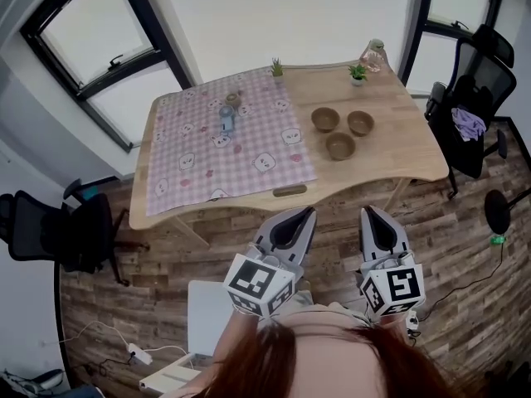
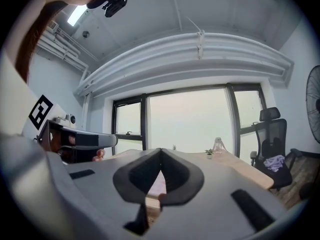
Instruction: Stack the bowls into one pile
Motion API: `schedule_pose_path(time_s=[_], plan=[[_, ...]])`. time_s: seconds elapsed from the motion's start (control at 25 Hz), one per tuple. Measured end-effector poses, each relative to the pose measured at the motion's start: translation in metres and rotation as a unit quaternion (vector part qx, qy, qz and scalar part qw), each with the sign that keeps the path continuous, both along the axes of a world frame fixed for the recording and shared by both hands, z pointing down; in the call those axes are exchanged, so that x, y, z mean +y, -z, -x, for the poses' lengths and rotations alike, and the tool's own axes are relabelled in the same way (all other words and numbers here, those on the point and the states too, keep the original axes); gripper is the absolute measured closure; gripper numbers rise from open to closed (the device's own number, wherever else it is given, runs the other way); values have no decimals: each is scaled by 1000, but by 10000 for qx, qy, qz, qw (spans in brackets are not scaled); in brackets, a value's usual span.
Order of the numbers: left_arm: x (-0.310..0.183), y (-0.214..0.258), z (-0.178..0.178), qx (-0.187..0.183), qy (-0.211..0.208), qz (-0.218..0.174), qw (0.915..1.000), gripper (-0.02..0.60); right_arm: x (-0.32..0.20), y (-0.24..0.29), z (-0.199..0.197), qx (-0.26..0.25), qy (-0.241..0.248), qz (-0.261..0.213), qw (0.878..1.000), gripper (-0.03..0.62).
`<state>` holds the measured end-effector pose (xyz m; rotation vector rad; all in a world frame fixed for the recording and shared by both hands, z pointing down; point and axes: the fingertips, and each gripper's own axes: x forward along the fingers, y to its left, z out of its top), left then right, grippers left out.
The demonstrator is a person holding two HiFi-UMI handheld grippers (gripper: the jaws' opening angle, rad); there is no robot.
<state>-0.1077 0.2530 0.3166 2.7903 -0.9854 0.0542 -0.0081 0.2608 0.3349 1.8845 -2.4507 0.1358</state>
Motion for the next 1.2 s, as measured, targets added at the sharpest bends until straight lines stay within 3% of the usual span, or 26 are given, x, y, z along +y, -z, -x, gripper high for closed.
schedule_pose_path(time_s=[0.68, 1.2], plan=[[-52, -12, 26, 139, 7, 188, 9997, 571, -51, -7, 14, 122, -166, 227, 9995, 594], [-92, -17, -1, 50, -59, 208, 9998, 571, -92, -13, -7, 174, -74, 233, 9995, 594]])
